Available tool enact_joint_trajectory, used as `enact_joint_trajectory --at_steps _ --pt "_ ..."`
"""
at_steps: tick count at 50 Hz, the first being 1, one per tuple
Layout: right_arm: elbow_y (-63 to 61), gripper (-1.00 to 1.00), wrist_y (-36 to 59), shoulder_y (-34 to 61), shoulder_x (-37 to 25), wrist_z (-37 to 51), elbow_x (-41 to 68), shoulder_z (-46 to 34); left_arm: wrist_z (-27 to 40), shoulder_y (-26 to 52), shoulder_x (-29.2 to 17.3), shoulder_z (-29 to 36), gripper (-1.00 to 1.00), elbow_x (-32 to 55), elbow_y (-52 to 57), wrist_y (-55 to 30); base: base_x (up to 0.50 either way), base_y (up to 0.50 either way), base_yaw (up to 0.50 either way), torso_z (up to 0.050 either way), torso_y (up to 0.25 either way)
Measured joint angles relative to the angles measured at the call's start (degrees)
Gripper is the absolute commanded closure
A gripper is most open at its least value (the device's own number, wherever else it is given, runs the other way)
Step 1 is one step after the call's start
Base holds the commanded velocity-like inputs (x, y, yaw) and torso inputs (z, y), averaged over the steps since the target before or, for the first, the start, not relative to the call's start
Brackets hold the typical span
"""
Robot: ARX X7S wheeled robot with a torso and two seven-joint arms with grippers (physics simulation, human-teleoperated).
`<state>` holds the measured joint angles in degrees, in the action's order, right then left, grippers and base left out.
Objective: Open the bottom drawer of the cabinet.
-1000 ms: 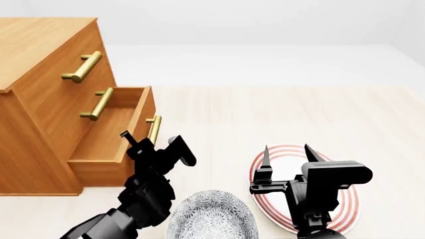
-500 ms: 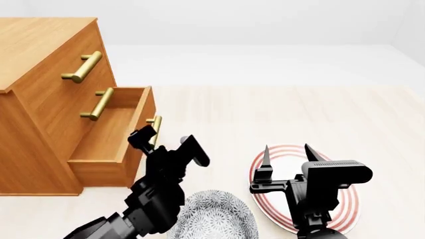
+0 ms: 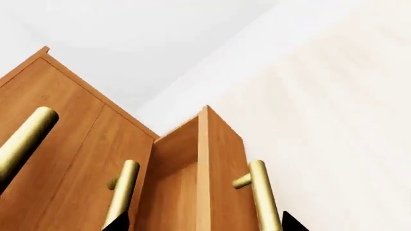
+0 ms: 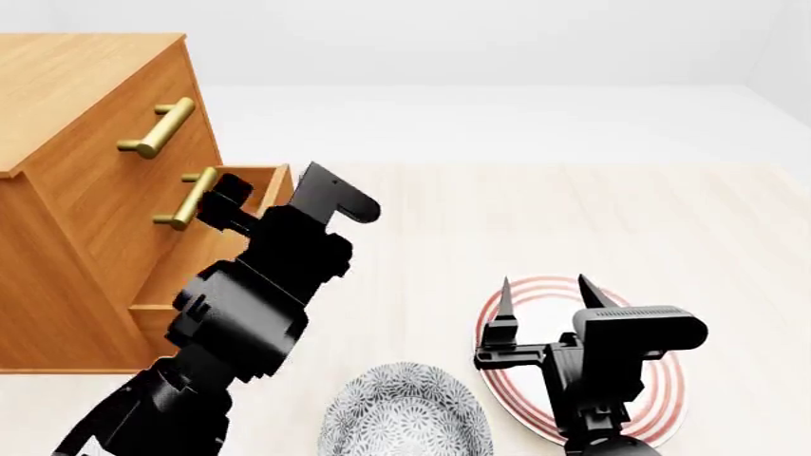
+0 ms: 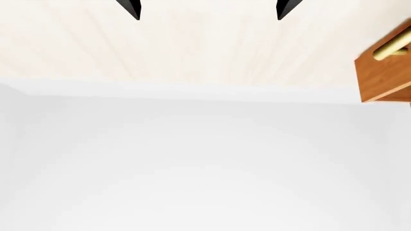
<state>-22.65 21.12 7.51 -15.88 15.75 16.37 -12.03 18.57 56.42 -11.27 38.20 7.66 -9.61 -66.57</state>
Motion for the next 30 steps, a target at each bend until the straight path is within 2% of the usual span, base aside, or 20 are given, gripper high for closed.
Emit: enact_joint_trajectory --at_steps 12,20,30 --pt "-0.4 -1.00 0.3 0.2 -0.3 0.4 0.3 -0.2 -2.3 4.7 2.2 -12.6 -1.00 5.5 -10.6 1.3 0.00 0.00 0.00 0.000 0.000" --pt "-0.8 -1.00 0.7 0.4 -0.5 0.7 0.4 -0.4 -3.7 7.1 2.9 -16.4 -1.00 7.4 -18.0 1.8 0.00 0.00 0.00 0.000 0.000" --pt "-1.1 -1.00 1.0 0.6 -0.6 1.0 0.5 -0.7 -4.8 9.7 3.6 -17.8 -1.00 7.6 -28.9 5.3 0.00 0.00 0.00 0.000 0.000"
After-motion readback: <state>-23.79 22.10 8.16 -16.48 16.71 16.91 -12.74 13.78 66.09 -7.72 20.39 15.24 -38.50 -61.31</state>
